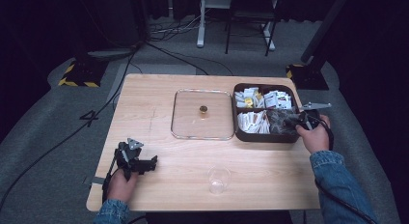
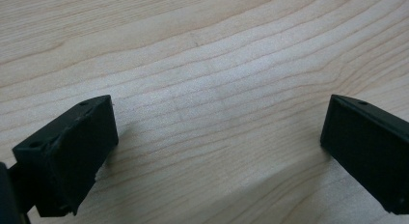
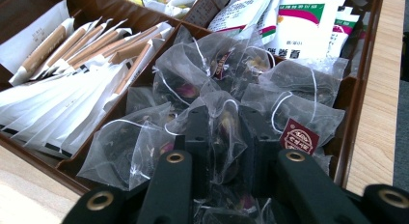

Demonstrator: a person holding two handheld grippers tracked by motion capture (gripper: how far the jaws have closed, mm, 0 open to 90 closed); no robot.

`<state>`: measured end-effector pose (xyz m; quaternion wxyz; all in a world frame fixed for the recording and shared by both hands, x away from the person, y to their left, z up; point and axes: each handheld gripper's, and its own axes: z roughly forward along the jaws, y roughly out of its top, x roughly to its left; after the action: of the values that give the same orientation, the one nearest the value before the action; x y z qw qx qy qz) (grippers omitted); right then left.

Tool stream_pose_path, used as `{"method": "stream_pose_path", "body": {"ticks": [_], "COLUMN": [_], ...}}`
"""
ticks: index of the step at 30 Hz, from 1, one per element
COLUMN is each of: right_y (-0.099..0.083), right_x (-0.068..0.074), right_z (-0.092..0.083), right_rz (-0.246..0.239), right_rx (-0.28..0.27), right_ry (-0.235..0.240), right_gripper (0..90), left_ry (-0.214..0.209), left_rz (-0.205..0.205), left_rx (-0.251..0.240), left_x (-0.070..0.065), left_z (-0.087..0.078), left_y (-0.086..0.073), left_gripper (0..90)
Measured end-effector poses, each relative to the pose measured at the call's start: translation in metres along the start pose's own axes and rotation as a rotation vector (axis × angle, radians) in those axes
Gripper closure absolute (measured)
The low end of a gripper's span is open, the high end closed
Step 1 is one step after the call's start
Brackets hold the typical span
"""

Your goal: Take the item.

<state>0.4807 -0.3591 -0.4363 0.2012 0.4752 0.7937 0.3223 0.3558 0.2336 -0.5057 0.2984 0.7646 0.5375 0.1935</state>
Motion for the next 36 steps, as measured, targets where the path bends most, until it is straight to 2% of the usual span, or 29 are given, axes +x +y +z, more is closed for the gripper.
{"method": "stream_pose_path", "body": {"ticks": [5,7,15,21,26,27,28,29,31,36], "right_y": [0.000,0.000,-0.002,0.002,0.006,0.006,0.007,0.007,0.008,0.010], "right_x": [-0.002,-0.002,-0.003,-0.004,-0.005,-0.005,-0.004,-0.004,-0.002,0.001], "right_z": [-0.003,-0.005,-0.009,-0.018,-0.035,-0.035,-0.040,-0.040,-0.048,-0.060], "right_rz": [0.024,0.034,0.055,0.074,0.095,0.095,0.098,0.098,0.110,0.110], "right_rx": [-0.022,-0.033,-0.061,-0.106,-0.174,-0.174,-0.200,-0.200,-0.237,-0.290], "right_ry": [0.006,0.014,0.026,0.042,0.080,0.080,0.093,0.093,0.115,0.149], "right_gripper": [78.6,82.0,82.3,82.4,82.4,82.4,82.4,82.4,82.4,82.4], "left_ry": [0.000,0.000,0.000,0.000,0.001,0.001,0.000,0.000,0.001,0.001], "left_rz": [0.000,-0.001,0.000,0.000,-0.002,-0.002,-0.001,-0.001,0.000,-0.001], "left_rx": [0.000,-0.001,-0.001,0.000,0.000,0.000,0.001,0.001,0.001,0.001], "left_x": [0.000,0.000,0.000,0.000,0.000,0.000,0.000,0.000,0.000,0.000], "left_z": [0.000,0.000,0.000,0.000,0.000,0.000,0.000,0.000,0.000,0.000], "left_y": [0.000,0.000,0.000,0.000,0.000,0.000,0.000,0.000,0.000,0.000], "left_gripper": [0.0,0.0,0.0,0.0,0.0,0.0,0.0,0.0,0.0,0.0]}}
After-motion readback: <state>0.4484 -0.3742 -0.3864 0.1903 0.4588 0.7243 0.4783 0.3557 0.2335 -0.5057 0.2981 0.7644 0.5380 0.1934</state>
